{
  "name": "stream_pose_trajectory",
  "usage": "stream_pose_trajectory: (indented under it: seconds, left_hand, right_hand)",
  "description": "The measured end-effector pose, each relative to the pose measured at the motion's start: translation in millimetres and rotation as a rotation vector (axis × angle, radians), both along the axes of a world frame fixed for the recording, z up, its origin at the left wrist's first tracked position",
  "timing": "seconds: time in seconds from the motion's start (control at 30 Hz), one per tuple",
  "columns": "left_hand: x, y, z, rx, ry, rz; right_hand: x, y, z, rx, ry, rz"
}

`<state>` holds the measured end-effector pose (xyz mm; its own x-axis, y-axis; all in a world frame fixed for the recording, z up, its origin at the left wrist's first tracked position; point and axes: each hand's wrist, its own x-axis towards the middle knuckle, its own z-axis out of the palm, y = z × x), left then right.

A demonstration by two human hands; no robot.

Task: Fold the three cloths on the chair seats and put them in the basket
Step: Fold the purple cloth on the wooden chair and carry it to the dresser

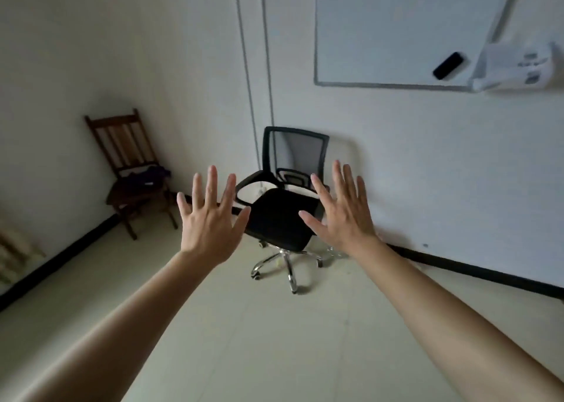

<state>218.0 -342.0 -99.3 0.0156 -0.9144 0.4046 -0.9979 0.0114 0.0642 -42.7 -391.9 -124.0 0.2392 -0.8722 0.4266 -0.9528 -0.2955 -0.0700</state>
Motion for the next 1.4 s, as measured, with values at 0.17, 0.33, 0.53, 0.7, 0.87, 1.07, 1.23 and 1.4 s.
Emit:
stream_pose_trajectory:
  seconds: [0.17,0.33,0.53,0.7,0.87,1.07,1.23,1.4]
  left_hand:
    - [155.1,-6.2,-8.6,0.016,0.088,0.275]
    - [243.4,-41.9,-12.9,-0.002,0.115,0.437]
    - [326.3,-151.3,-24.8,0.006,0.112,0.572]
    - [379.6,-249.6,-13.3,0.015,0.117,0.627]
    - [451.3,-327.3,-13.9,0.003,0.158,0.668]
    - [576.4,-406.6,-53.8,0.073,0.152,0.698]
    - [699.0,-491.0,-65.3,0.131,0.169,0.682]
    - [798.1,-576.9,-39.5,0.172,0.133,0.600]
  right_hand:
    - [183.0,-60.8,-7.9,0.060,0.006,0.262]
    - [284.8,-141.1,-14.4,0.066,-0.027,0.333]
    - [391.6,-278.4,-23.5,0.090,-0.055,0.482]
    - [463.0,-392.7,-12.1,0.125,-0.070,0.562]
    - [545.8,-489.0,-13.3,0.155,-0.035,0.606]
    - [669.3,-581.0,-35.4,0.152,0.027,0.648]
    - [780.7,-653.9,-55.6,0.220,0.096,0.605]
    - [864.4,-727.5,-42.6,0.268,0.071,0.559]
